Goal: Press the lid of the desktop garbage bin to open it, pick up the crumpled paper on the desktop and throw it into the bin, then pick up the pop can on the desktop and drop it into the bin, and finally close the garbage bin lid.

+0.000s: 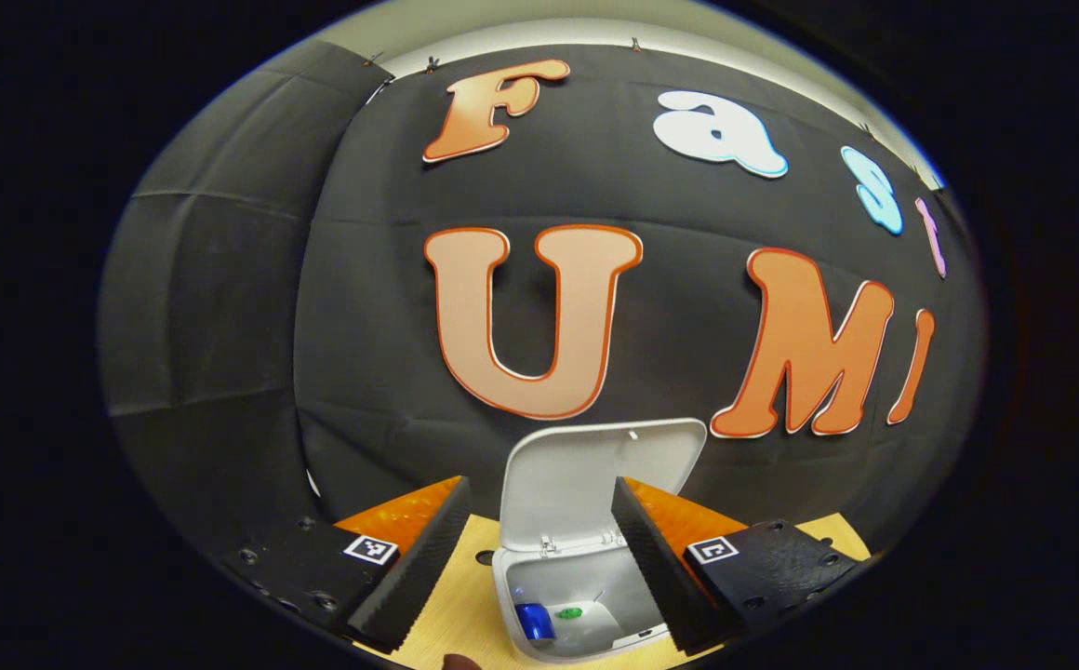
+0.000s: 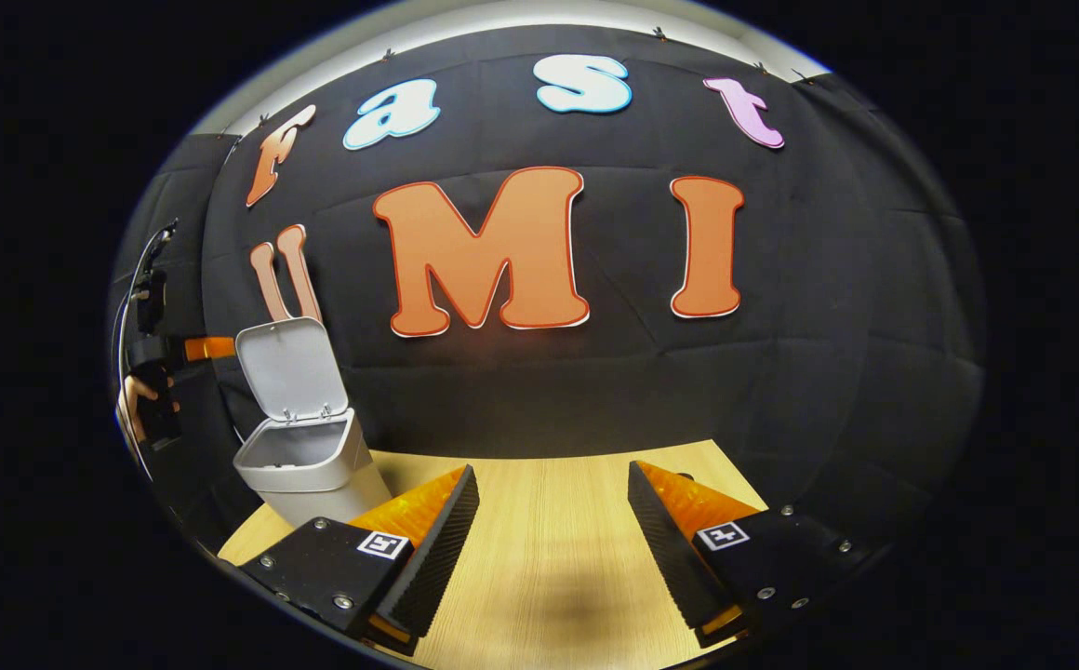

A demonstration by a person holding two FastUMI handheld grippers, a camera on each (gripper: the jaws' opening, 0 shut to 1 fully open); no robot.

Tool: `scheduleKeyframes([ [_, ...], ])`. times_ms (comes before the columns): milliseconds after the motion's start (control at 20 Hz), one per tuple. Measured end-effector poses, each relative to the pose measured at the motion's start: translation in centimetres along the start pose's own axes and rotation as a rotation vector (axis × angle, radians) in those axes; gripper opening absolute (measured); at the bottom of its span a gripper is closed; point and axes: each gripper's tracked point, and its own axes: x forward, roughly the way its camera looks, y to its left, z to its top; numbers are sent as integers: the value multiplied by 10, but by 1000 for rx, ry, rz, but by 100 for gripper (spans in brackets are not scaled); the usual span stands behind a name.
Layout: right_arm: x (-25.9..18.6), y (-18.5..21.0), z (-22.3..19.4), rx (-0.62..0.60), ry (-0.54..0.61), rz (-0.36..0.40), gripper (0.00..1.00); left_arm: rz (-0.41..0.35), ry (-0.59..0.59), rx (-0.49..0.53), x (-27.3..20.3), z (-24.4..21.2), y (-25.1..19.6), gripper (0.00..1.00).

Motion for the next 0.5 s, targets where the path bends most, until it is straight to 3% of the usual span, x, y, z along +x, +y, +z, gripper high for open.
scheduleKeyframes([
  [500, 4, 9, 12, -3, -13, 26, 97, -35, 25, 74, 33, 63, -9, 95],
])
